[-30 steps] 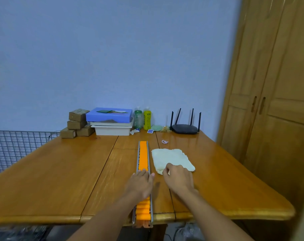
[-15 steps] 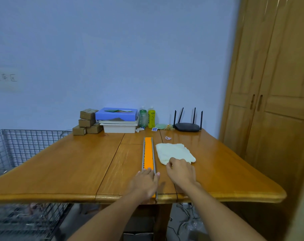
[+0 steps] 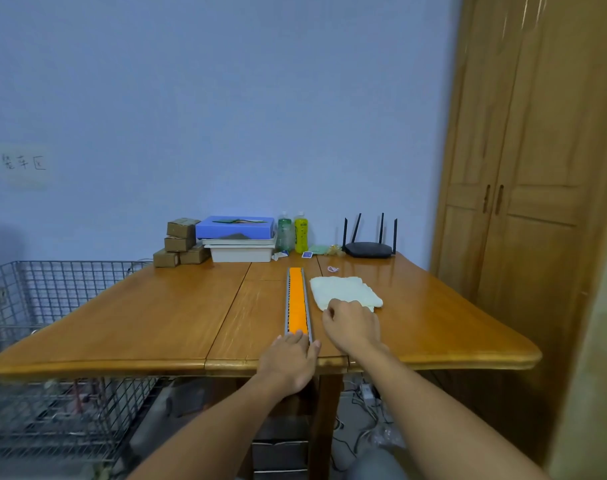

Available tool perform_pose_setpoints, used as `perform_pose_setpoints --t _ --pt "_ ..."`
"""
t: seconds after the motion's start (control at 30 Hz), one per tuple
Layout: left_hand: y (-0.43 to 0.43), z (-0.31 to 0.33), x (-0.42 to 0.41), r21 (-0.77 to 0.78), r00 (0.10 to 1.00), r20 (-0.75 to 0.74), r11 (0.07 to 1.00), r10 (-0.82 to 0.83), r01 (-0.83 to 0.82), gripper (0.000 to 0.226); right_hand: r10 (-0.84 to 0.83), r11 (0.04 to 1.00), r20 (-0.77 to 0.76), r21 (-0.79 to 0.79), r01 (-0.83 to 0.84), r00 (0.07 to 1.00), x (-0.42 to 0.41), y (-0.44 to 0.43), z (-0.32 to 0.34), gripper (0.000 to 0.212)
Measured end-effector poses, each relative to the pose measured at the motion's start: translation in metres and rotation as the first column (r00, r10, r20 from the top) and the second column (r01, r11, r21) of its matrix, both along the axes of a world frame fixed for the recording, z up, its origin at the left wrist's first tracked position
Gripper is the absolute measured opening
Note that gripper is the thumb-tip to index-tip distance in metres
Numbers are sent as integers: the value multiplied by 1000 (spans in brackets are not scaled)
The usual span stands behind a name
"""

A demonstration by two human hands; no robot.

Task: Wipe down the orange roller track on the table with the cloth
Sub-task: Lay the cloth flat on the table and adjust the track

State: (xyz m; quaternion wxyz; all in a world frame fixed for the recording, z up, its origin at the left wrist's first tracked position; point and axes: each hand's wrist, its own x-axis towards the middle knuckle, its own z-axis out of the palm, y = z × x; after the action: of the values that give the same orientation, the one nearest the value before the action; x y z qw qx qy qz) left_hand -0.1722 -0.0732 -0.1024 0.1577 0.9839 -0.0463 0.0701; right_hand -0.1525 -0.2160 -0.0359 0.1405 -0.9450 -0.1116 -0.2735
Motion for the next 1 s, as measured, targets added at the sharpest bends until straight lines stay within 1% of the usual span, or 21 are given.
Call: perform_pose_setpoints --t 0.3,0.67,0.87,1.0 --pt "-4 6 -44 79 1000 12 997 -19 18 64 -21 1000 -21 2 21 1000 -34 5 -1 33" --pt "0 3 -75 171 998 20 983 -66 61 65 -23 1000 9 8 23 1000 -51 5 5 32" --pt "3 6 -79 165 996 35 983 -85 78 63 -28 1000 9 -4 28 1000 -52 6 2 32" --pt "6 9 -77 130 995 50 988 -84 76 62 -43 999 11 0 43 999 -49 5 6 32"
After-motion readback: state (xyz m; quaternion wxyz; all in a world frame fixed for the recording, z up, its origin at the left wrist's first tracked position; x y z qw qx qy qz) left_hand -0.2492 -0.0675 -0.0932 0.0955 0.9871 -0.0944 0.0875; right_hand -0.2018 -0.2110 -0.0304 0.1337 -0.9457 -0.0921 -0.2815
